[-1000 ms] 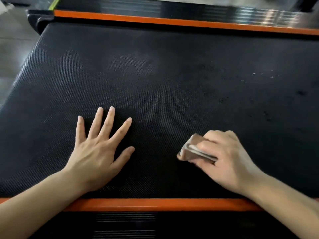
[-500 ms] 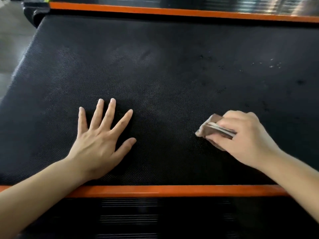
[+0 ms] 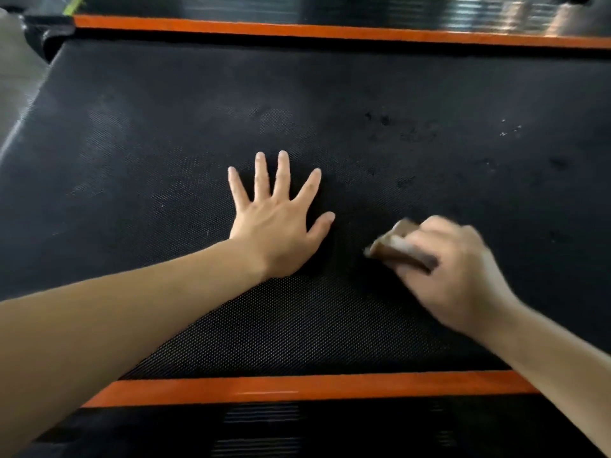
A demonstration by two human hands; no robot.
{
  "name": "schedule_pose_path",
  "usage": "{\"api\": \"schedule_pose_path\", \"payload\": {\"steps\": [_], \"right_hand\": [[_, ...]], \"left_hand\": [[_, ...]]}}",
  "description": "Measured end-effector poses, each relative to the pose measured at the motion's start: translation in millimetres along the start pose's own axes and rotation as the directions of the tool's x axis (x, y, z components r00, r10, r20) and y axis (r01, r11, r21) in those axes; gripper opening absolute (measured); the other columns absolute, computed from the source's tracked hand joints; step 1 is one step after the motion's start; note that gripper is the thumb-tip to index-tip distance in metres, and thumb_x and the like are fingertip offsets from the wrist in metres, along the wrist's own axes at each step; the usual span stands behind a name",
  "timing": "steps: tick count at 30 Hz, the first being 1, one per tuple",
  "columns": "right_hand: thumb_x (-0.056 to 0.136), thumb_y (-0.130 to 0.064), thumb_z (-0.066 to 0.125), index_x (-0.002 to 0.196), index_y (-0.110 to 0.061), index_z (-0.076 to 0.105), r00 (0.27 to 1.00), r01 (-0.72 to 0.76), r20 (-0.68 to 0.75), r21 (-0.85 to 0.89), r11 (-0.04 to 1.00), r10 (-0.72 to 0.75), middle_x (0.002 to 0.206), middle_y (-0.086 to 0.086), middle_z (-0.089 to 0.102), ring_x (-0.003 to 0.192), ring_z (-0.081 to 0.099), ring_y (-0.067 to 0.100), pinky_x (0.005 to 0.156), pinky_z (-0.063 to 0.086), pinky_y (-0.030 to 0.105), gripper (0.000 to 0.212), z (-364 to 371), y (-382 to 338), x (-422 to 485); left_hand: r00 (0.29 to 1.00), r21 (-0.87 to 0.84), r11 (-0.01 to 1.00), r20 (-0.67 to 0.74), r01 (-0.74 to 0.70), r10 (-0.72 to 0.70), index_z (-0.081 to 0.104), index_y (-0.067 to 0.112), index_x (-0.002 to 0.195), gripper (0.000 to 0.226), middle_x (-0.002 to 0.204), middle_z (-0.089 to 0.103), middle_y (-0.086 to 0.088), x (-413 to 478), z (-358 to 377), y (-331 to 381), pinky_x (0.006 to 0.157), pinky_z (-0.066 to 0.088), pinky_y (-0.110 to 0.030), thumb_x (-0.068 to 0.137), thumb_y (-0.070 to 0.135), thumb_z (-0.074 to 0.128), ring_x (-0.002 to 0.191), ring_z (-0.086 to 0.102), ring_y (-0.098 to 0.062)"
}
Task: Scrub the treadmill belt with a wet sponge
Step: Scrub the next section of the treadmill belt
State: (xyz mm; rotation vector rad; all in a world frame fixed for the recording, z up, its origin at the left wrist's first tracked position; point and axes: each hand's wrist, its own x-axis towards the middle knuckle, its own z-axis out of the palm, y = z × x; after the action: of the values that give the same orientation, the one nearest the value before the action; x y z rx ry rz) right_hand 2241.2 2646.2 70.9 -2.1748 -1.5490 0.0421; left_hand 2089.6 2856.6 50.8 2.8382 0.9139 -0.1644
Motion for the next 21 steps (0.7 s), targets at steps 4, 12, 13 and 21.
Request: {"api": "schedule_pose_path", "payload": {"steps": [4,12,13,21], "right_hand": [[0.090,-0.049,0.062,0.082,-0.025,0.071,0.999,-0.046,-0.026,-0.013,0.999,0.046,0.074,-0.003,0.055,0.063,0.054,0.017,0.065,0.048,0.039,0.027,-8,30,32],[0.092,-0.056,0.059,0.086,-0.020,0.075,0.999,-0.029,-0.041,0.006,1.000,0.029,0.076,-0.006,0.057,0.063,0.051,0.015,0.064,0.047,0.039,0.040,17,22,46],[0.091,-0.056,0.059,0.082,-0.018,0.072,0.996,-0.049,-0.071,0.002,0.999,0.049,0.074,-0.005,0.055,0.062,0.051,0.016,0.064,0.047,0.040,0.041,14,30,56],[0.089,-0.055,0.060,0.093,-0.017,0.072,0.978,-0.164,-0.129,0.005,0.986,0.164,0.083,-0.001,0.056,0.072,0.056,0.021,0.072,0.046,0.038,0.040,21,25,88]], "left_hand": [[0.999,0.006,1.000,-0.040,0.002,-0.002,-0.002,0.040,0.161,0.076,0.171,-0.013,-0.012,1,4,0,0.118,-0.011,-0.070,0.093,0.075,0.007,0.154,-0.021,-0.040],[0.998,0.011,1.000,-0.069,0.006,-0.005,0.001,0.040,0.161,0.078,0.171,-0.009,-0.013,0,3,0,0.120,-0.010,-0.068,0.092,0.074,0.007,0.155,-0.018,-0.039],[0.998,0.008,1.000,-0.068,0.004,-0.003,0.002,0.039,0.162,0.078,0.171,-0.009,-0.013,0,3,0,0.120,-0.011,-0.068,0.092,0.074,0.007,0.155,-0.017,-0.038],[0.997,-0.024,1.000,-0.076,-0.018,0.016,0.005,0.039,0.162,0.081,0.172,-0.007,-0.009,-6,1,-4,0.123,-0.010,-0.060,0.090,0.075,0.006,0.157,-0.016,-0.031]]}}
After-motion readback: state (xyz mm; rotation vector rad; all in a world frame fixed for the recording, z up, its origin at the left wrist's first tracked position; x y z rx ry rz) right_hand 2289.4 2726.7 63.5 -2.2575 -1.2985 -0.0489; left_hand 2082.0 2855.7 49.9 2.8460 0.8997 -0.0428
